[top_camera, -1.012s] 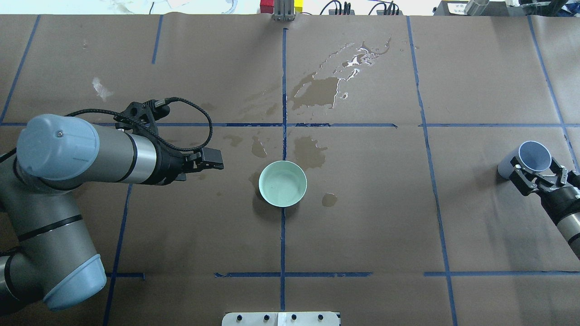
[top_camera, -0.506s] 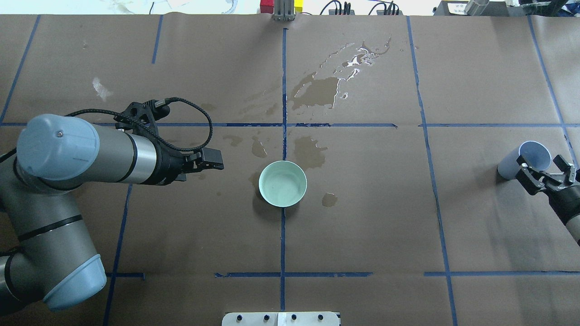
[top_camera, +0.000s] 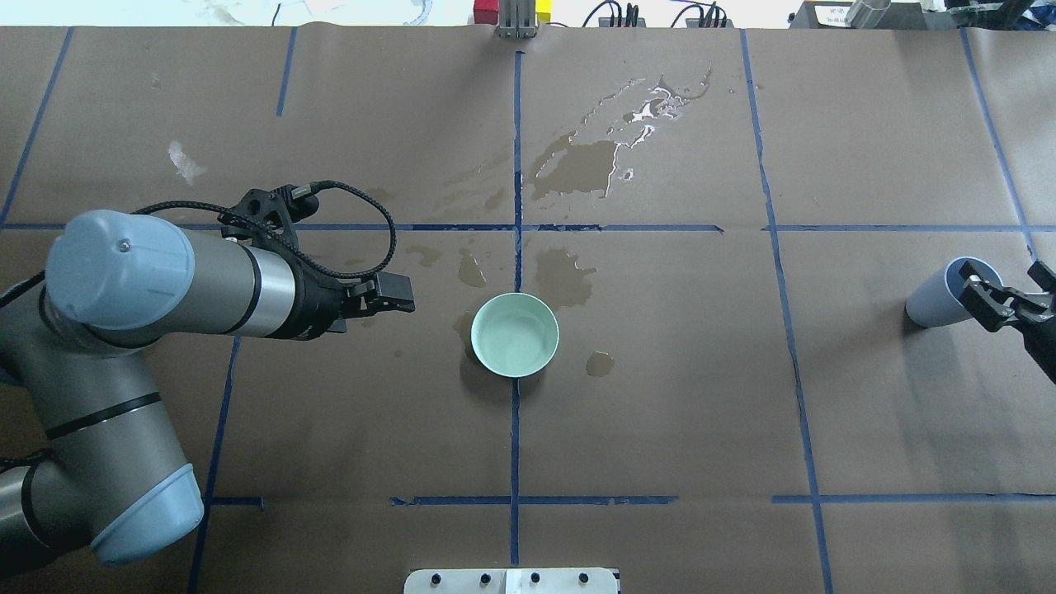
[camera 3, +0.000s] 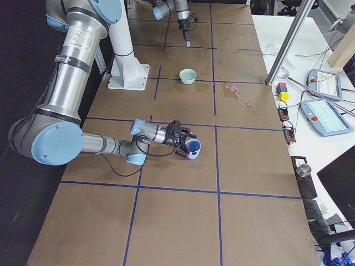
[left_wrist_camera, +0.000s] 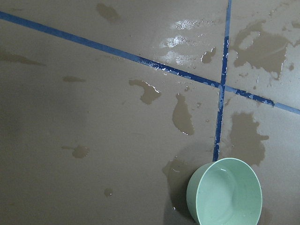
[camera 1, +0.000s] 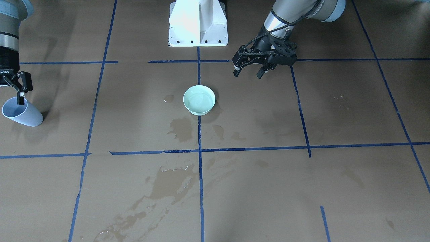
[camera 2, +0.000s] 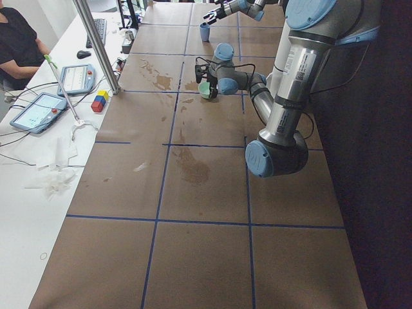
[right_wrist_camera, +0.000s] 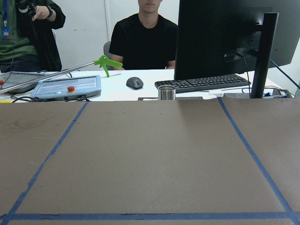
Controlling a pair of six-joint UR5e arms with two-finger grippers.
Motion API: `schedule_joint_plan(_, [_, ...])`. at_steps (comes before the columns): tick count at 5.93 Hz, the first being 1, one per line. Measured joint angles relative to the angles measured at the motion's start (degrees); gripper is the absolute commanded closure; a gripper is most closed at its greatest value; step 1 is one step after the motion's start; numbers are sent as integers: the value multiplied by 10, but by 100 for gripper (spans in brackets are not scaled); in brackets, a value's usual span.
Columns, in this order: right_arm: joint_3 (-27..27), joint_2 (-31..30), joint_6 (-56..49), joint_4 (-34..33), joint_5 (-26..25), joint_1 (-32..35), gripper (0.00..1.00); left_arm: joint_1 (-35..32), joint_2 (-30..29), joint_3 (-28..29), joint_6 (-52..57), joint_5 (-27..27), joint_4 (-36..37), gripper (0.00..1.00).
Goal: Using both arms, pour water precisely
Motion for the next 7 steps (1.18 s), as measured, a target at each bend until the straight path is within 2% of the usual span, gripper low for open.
schedule_joint_plan(1, [0, 3, -23, 0, 49, 41, 0, 6, -18, 17, -15, -1, 0, 0])
schedule_joint_plan(4, [-2, 14, -97, -2, 250, 192, 0, 25, -67, 73, -48, -3, 7, 0])
schedule_joint_plan(5, [-2, 19, -116, -6, 303, 234, 0, 31, -92, 98, -49, -3, 30, 0])
schedule_joint_plan(6, [-3, 29, -130, -18, 376, 292, 0, 37, -119, 122, -50, -3, 68, 0])
schedule_joint_plan(7, [-5, 48, -146, -43, 476, 367, 0, 42, -139, 146, -49, -4, 92, 0])
